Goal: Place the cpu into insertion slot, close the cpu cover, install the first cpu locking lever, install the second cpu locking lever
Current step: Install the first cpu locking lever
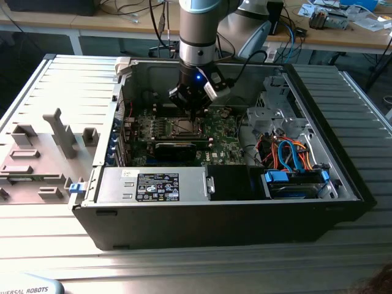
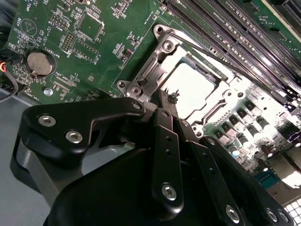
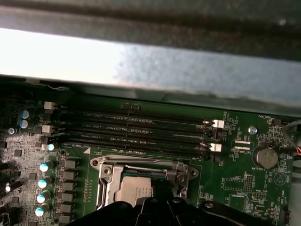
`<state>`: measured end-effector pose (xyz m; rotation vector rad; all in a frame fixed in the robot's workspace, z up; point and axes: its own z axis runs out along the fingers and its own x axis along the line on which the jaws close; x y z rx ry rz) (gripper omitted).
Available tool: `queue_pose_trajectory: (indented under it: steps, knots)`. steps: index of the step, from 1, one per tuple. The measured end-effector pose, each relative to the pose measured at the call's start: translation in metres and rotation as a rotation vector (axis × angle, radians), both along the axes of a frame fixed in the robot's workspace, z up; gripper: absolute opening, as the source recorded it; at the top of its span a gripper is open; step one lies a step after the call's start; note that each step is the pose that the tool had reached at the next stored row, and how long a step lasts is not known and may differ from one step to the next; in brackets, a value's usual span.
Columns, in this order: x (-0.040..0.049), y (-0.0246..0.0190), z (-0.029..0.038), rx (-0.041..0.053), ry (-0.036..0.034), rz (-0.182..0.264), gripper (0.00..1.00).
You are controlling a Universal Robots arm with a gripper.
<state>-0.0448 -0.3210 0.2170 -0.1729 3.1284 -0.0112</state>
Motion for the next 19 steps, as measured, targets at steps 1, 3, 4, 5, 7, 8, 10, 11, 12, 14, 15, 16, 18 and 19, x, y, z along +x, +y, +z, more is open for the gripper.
queue_pose_trajectory:
  steps: [1, 3, 4, 5, 7, 8, 10, 11, 12, 14, 15, 16, 18, 19]
  knots:
    - [0.0, 0.0, 0.0002, -0.0005, 0.0, 0.0, 0.11]
    - [0.0, 0.0, 0.0009, -0.0016, 0.0, 0.0, 0.11]
    - [0.0, 0.0, 0.0013, -0.0022, 0.0, 0.0, 0.11]
    - [0.0, 0.0, 0.0016, -0.0026, -0.0001, 0.0, 0.11]
    - [0.0, 0.0, 0.0024, -0.0037, 0.0, 0.0, 0.11]
    - [0.0, 0.0, 0.0026, -0.004, 0.0, 0.0, 0.11]
    - [0.0, 0.0, 0.0034, -0.0052, -0.0001, 0.0, 0.11]
    - [0.0, 0.0, 0.0039, -0.006, -0.0001, 0.0, 0.11]
    - [0.0, 0.0, 0.0041, -0.0064, -0.0001, 0.0, 0.11]
    - [0.0, 0.0, 0.0048, -0.0076, 0.0, 0.0, 0.11]
    - [0.0, 0.0, 0.0053, -0.0084, -0.0001, 0.0, 0.11]
    - [0.0, 0.0, 0.0055, -0.0088, -0.0001, 0.0, 0.11]
    - [0.0, 0.0, 0.0061, -0.0101, 0.0, 0.0, 0.11]
    - [0.0, 0.0, 0.0063, -0.0106, -0.0001, 0.0, 0.11]
